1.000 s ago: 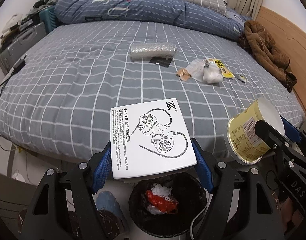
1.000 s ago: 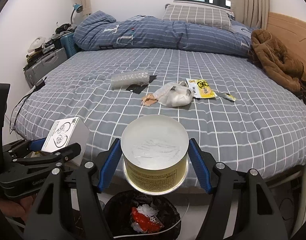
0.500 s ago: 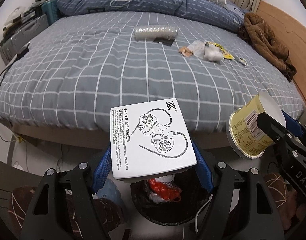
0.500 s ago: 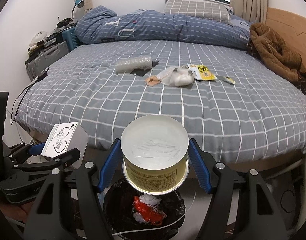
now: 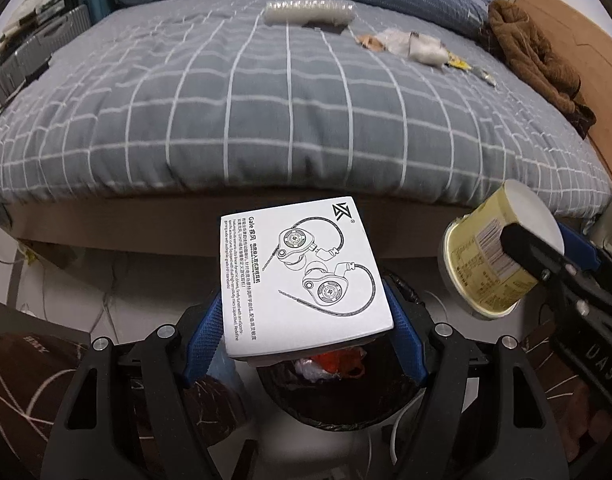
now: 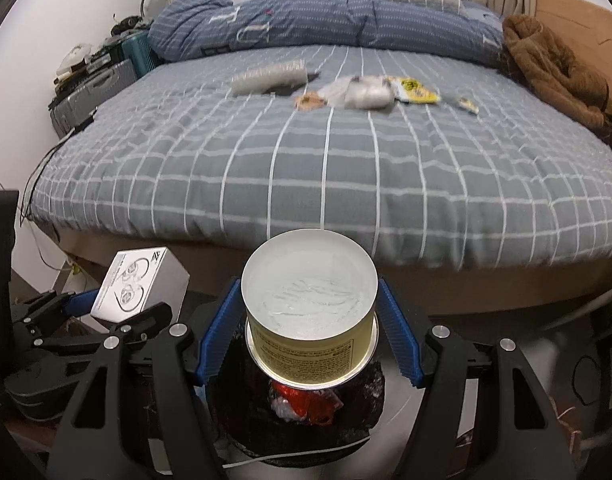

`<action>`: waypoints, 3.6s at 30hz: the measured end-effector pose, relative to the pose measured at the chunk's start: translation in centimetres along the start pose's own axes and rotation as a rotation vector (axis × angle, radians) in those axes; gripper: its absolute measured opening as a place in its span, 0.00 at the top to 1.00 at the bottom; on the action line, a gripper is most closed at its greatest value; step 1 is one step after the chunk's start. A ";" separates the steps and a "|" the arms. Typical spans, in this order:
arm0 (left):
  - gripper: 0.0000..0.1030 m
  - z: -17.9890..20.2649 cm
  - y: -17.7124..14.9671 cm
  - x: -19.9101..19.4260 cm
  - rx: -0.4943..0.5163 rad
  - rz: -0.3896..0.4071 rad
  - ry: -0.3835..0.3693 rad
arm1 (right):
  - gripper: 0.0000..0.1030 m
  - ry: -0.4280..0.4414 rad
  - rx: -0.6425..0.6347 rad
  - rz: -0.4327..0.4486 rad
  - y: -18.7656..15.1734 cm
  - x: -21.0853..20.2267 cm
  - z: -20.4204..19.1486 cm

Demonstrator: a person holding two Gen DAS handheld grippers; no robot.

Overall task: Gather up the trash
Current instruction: 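Lift the earphone box and yellow cup and carry both down over the bin, then open the right tool to drop the cup while the left tool releases the box, then raise both tools back toward the remaining items on the bed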

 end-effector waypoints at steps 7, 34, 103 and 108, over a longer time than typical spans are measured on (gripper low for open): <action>0.30 -0.6 -0.9 2.5 -0.006 -0.031 -0.003 | 0.37 0.003 -0.006 -0.060 -1.9 2.6 -0.4; 0.30 3.3 -1.3 5.8 0.050 -0.093 -0.029 | 0.12 -0.092 0.039 -0.100 -3.9 3.5 5.1; 0.06 0.7 12.4 -8.3 -0.008 0.214 0.006 | 0.08 -0.135 0.057 0.165 10.3 -7.5 6.3; 0.06 -0.5 15.4 -7.0 -0.021 0.206 0.023 | 0.08 -0.122 0.054 0.150 12.4 -5.4 6.6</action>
Point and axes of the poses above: each gripper's, at about its wrist camera, not at the fingertips, and x roughly the way its jaws point, z to its right, y to its top, the point moved 10 cm from there along x, roughly the way its jaws point, and after that the axes turned 7 degrees about -z, right-handed, at the moved point
